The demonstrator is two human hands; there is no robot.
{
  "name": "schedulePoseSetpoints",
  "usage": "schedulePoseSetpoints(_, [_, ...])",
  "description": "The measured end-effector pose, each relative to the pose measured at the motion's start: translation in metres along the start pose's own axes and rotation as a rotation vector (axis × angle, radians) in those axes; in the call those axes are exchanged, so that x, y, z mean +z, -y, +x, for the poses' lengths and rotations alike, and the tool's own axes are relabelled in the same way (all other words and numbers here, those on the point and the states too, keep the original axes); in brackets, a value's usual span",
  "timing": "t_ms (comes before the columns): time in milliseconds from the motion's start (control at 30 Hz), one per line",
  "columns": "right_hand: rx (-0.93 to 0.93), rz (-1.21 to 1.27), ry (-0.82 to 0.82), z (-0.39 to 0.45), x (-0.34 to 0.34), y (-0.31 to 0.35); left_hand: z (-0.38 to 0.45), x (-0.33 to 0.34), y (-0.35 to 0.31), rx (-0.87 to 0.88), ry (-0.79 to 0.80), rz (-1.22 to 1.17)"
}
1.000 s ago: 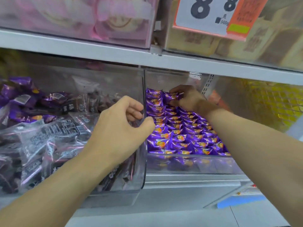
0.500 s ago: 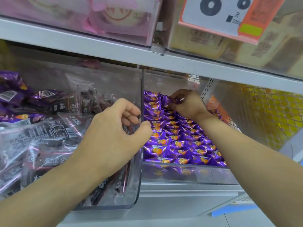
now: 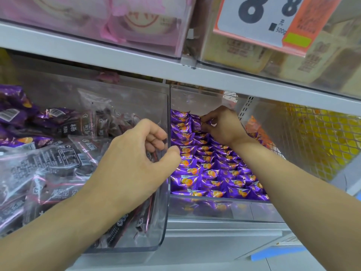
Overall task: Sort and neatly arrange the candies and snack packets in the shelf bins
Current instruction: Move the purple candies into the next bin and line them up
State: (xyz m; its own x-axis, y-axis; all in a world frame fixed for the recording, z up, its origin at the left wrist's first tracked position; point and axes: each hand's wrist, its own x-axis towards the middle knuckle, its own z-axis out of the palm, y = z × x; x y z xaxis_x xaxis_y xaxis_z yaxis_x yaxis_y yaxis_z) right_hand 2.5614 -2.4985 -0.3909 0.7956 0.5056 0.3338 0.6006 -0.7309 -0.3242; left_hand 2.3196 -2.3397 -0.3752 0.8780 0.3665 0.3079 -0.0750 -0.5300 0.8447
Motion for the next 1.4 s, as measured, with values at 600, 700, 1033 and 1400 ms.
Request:
schedulePoseSetpoints(600, [0.231,0.376,0.007,-0.045,-0.052,0.043,-0.003,-0.006,-0.004,0.040,0.018,0.044])
schedulePoseSetpoints(700, [0.226,0.651,0.085,-0.087,-0.067,0.084,-0.008,-0.018,-0.008,0.090,0.048,0.110])
schedulePoseSetpoints(1033, [-0.228,0.644,0.249,-0.112,-0.059,0.218,-0.026,-0.146,0.028,-0.037,-0.006,0.536])
schedulePoseSetpoints(1400, [-0.355,0.115,0.349,0.033,0.076,0.306,-0.019,-0.186,0.078,-0.183,-0.128,0.520])
